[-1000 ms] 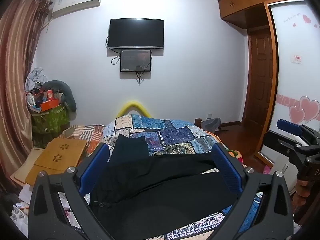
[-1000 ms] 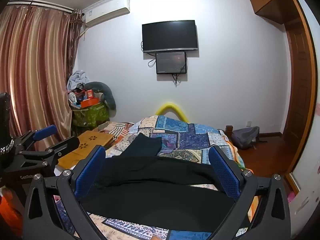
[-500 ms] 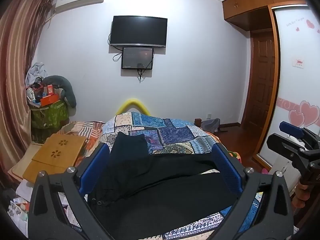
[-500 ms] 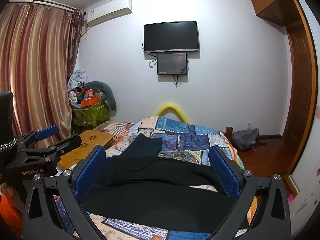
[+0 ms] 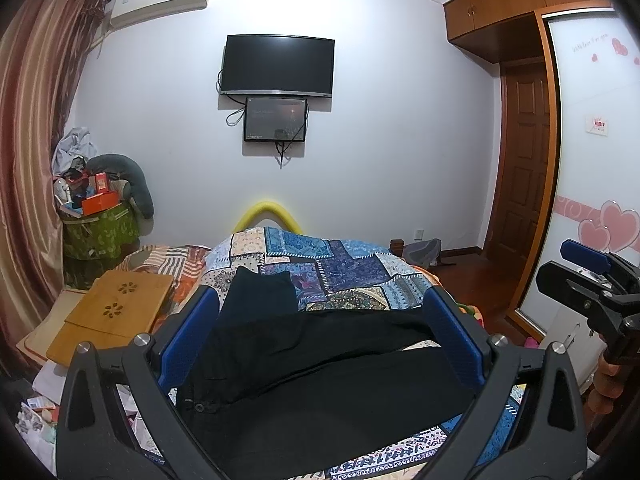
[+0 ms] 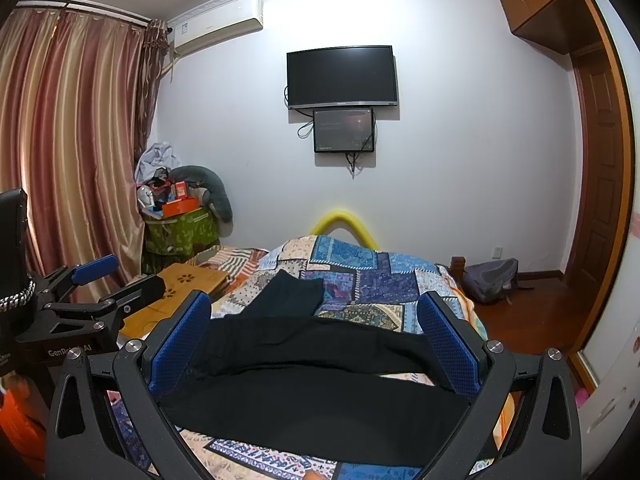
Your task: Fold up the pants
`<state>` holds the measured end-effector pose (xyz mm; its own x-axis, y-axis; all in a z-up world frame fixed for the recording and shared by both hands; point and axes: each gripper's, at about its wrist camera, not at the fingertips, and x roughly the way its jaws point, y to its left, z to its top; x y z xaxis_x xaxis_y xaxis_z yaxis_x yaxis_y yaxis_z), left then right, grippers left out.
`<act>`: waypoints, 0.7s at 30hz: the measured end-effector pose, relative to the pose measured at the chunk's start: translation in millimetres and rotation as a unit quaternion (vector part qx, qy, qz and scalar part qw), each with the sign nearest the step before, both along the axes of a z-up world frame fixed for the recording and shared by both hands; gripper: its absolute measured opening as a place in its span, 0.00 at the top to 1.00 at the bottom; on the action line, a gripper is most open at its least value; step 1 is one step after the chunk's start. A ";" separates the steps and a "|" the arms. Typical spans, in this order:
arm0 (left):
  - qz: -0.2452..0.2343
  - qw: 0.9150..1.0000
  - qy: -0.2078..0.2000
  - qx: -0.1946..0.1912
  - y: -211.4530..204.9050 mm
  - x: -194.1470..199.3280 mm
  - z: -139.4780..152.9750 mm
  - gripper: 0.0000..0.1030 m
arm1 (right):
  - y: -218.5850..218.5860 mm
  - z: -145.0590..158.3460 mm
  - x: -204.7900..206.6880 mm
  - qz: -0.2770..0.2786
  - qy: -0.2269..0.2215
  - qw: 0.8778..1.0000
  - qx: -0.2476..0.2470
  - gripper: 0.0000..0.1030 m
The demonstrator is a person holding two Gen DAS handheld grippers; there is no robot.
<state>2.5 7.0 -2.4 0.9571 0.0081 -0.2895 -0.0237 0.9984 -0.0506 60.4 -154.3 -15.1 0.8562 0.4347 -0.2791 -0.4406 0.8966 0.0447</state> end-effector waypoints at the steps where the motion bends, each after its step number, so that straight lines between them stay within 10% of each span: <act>1: 0.000 1.000 -0.001 -0.001 -0.2 0.4 0.3 0.00 | 0.3 0.0 -0.2 0.000 0.000 1.000 0.000 0.01; 21: 0.001 1.000 -0.005 0.006 -2.6 -2.3 3.1 0.00 | 0.1 3.2 -0.4 0.001 0.002 1.000 0.002 0.01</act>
